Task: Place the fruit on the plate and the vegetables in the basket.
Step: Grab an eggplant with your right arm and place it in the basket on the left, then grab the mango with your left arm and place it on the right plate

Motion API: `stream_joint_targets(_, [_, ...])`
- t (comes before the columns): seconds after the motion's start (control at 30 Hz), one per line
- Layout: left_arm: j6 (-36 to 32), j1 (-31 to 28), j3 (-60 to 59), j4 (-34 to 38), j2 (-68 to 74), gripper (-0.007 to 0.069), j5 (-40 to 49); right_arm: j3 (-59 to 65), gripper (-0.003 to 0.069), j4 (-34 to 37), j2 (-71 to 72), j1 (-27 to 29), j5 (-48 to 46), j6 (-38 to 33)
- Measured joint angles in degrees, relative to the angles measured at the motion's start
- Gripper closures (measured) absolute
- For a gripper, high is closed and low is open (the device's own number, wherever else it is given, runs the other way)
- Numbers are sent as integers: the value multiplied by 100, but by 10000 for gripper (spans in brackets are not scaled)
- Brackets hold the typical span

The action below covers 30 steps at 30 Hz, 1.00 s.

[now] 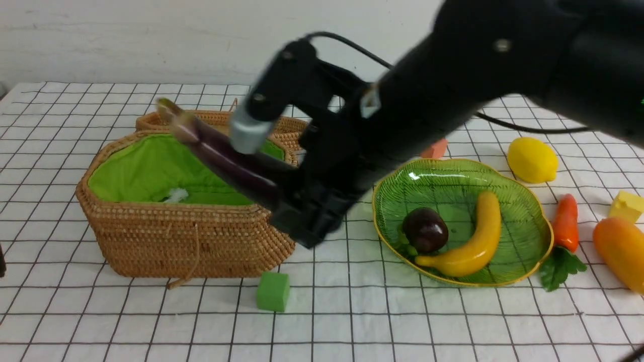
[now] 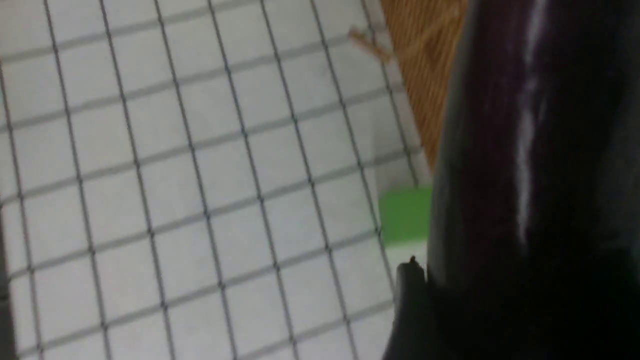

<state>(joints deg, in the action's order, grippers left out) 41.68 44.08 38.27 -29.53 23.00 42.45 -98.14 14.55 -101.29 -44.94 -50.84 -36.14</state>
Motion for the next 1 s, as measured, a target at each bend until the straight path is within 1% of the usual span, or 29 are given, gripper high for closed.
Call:
stream_joint_targets(0.03, [42, 0, 0, -17, 0, 638, 7, -125, 232, -45, -117, -14, 73, 0])
stream_joint_targets(0.07, [97, 0, 0, -48, 0, 638, 7, -593, 232, -150, -583, -43, 352, 0])
stream_joint_targets(0.13, [128, 0, 0, -29, 0, 638, 19, -1101, 232, -355, -1118, -43, 620, 0])
stream_joint_targets(0.27, [130, 0, 0, 42, 0, 638, 37, -1661, 232, -628, -1705, -43, 738, 4])
stream_joint_targets(0.3, [135, 0, 0, 80, 0, 638, 37, -1835, 222, -729, -1866, -43, 754, 32])
stream_joint_targets(0.33, [135, 0, 0, 134, 0, 638, 26, -1899, 181, -853, -1955, -43, 754, 105])
stream_joint_targets(0.4, [135, 0, 0, 162, 0, 638, -1, -1915, 132, -888, -1957, -43, 735, 156])
stream_joint_targets(0.43, [70, 0, 0, 214, 0, 638, -87, -1938, 41, -909, -1934, -43, 641, 291])
stream_joint_targets(0.5, [-75, 0, 0, 295, 0, 638, -222, -1942, -6, -953, -1784, -43, 391, 520])
stream_joint_targets(0.57, [-276, 0, 0, 431, 0, 638, -353, -1942, -10, -1044, -1572, -43, 73, 720])
stream_joint_targets(0.6, [-405, 0, 0, 532, 0, 638, -451, -1942, 2, -1161, -1359, -43, -156, 897])
stream_joint_targets(0.63, [-405, 0, 0, 532, 0, 638, -473, -1942, 2, -1161, -1359, -43, -206, 930])
stream_joint_targets(0.67, [-717, 0, 0, 802, 0, 638, -679, -1942, 46, -1455, -986, -43, -723, 1214])
stream_joint_targets(0.73, [-1247, 0, 0, 1166, 51, 638, -942, -1963, 120, -1882, -605, 38, -1379, 1607])
stream_joint_targets(0.77, [-1588, 0, 2, 1439, 100, 638, -1066, -1979, 172, -2089, -426, 146, -1691, 1838])
stream_joint_targets(0.8, [-1662, 0, 2, 1561, 125, 638, -1088, -1986, 195, -2163, -359, 175, -1737, 1927])
stream_joint_targets(0.83, [-2212, 0, 7, 2050, 237, 638, -1219, -1930, 283, -2362, -132, 441, -1923, 2289])
stream_joint_targets(0.87, [-2558, 0, 9, 2296, 312, 638, -1263, -1839, 335, -2408, -2, 639, -1945, 2480])
stream_joint_targets(0.93, [-3492, 0, 9, 3186, 513, 638, -1273, -1441, 464, -2383, 302, 1294, -1984, 2873])
stream_joint_targets(0.97, [-3688, 0, 9, 3469, 552, 638, -1262, -1278, 487, -2366, 360, 1424, -1991, 2946])
stream_joint_targets(1.0, [-4168, 0, 9, 3962, 648, 638, -1250, -973, 540, -2276, 500, 1753, -2007, 3122])
